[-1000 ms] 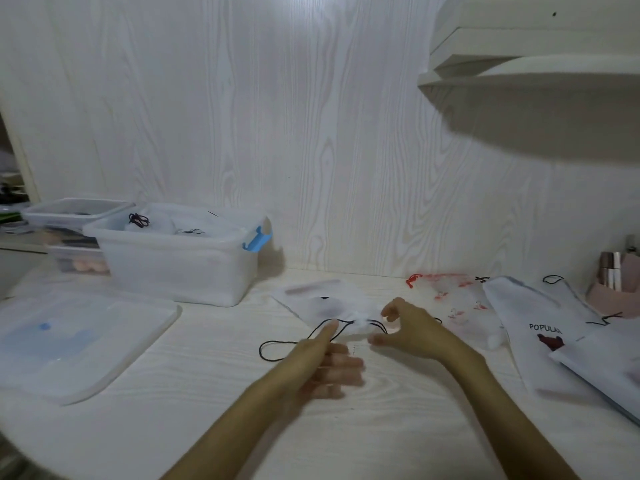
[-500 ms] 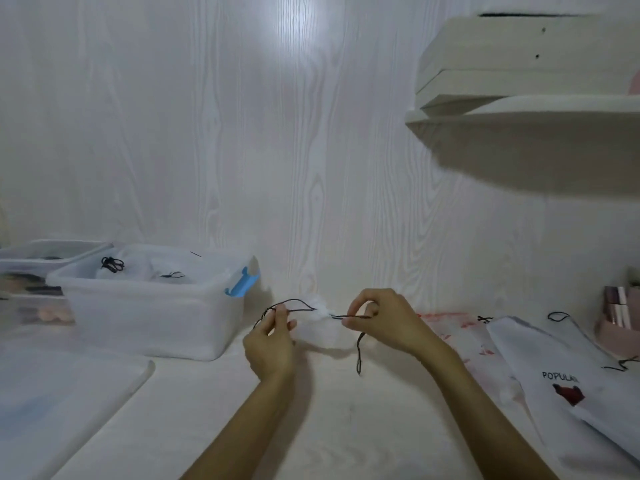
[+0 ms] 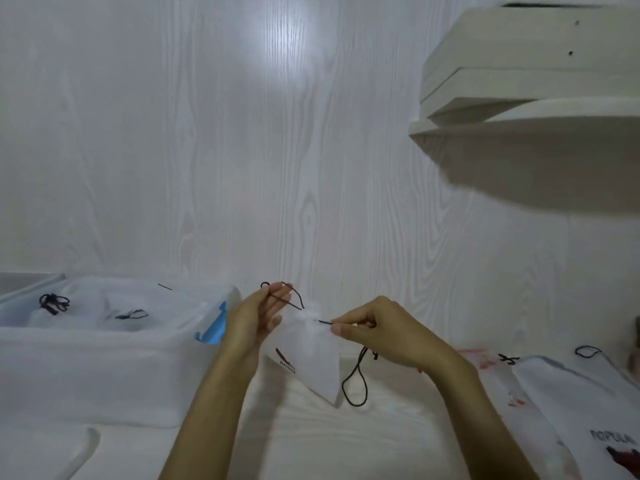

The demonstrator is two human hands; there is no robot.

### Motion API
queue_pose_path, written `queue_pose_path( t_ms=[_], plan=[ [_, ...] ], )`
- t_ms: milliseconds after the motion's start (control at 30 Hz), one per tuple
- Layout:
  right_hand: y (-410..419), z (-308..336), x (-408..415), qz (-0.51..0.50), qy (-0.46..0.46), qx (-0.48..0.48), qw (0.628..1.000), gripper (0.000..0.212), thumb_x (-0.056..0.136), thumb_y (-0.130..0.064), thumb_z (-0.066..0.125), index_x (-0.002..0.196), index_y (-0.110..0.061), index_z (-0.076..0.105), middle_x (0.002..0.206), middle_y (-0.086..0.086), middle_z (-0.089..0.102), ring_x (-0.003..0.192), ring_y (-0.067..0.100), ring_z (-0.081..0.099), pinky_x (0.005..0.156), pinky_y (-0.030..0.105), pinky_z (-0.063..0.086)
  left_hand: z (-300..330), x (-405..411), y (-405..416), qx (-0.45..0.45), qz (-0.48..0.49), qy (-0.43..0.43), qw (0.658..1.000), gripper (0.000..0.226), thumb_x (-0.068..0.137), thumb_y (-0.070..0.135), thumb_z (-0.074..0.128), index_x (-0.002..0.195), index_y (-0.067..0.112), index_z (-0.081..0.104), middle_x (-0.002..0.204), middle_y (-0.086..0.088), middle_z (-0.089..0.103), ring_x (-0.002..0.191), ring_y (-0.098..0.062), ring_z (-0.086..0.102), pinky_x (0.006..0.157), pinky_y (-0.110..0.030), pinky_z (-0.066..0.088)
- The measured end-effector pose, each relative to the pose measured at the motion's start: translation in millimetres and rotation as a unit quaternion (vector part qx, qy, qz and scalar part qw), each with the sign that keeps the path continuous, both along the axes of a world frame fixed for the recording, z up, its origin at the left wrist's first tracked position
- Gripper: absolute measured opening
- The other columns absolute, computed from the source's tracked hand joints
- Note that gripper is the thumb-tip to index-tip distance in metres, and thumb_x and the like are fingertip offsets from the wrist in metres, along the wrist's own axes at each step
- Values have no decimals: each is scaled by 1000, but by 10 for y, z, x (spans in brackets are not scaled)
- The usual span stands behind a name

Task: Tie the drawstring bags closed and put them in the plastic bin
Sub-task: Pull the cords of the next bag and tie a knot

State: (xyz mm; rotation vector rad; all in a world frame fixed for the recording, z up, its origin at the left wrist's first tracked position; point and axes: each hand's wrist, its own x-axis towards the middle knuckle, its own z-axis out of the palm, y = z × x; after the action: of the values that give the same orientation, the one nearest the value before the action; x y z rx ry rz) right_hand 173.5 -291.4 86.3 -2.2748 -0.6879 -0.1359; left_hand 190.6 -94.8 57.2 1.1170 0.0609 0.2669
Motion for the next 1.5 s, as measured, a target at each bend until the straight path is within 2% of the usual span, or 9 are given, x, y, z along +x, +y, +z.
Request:
queue_pose_path(
  t_ms=[100,367,533,600,833,933,1100,1367,1500],
  plan=[
    [42,-19,-13,-10,4,-22,1000,22,93,-27,58,108,-19,72,32,-21,40,38,-5,43,45,5,31,9,-4,80,-51,-56,12,997,22,102,14,38,98,8,59,96,-2,71,84,-7,69,62,-17,56],
    [14,-53,-24,-55,27,68,996,20,82,-42,67,87,-24,75,36,-12,29,37,5,25,66,28,38,43,-73,53,75,-40,-23,996,22,102,20,35,94,15,56,99,2,75,99,-6,67,65,-19,52],
    [26,-6,-97,-29,37,23,999,17,84,-35,68,86,-20,77,32,-14,35,35,4,32,71,25,42,208,-139,-75,56,-47,-64,995,26,102,13,30,85,13,50,104,-6,73,97,-12,69,79,-22,54],
    [45,0,-108,-22,51,-18,998,19,85,-34,67,90,-19,76,32,-17,41,35,1,37,61,20,38,259,-166,-79,102,-61,-40,992,27,101,14,29,81,18,48,98,-1,75,87,-8,71,69,-21,49],
    [4,-1,-99,-73,99,-170,978,25,85,-44,64,72,-23,71,51,-7,48,48,7,41,42,12,35,186,-197,-189,405,-77,-28,911,24,99,18,40,89,15,62,62,6,68,41,3,48,43,-8,33],
    [-110,68,-109,-72,136,-164,974,41,83,-53,61,55,-24,61,54,-9,52,53,4,45,57,18,40,93,-173,-254,477,-102,-77,870,26,98,25,46,90,19,70,62,6,68,48,1,53,59,-11,41],
    [-282,167,-169,-55,185,-43,980,43,83,-54,58,54,-22,59,59,-15,63,64,1,48,80,24,39,-9,-188,-457,508,-252,-77,820,32,99,27,45,103,10,72,51,10,56,46,0,45,52,-8,36],
    [-190,182,-113,-134,123,112,977,49,89,-48,54,50,-22,45,51,-8,47,53,6,42,77,22,35,-51,-163,-674,503,-409,29,760,49,98,30,32,77,36,76,49,12,46,46,-3,37,59,-25,30],
    [-25,157,-154,-91,69,145,983,35,92,-41,53,66,-20,62,68,-11,59,59,-7,53,71,13,38,-32,-271,-583,541,-404,-58,735,34,101,34,40,118,20,66,68,1,57,62,3,47,75,-17,37]
  ],
)
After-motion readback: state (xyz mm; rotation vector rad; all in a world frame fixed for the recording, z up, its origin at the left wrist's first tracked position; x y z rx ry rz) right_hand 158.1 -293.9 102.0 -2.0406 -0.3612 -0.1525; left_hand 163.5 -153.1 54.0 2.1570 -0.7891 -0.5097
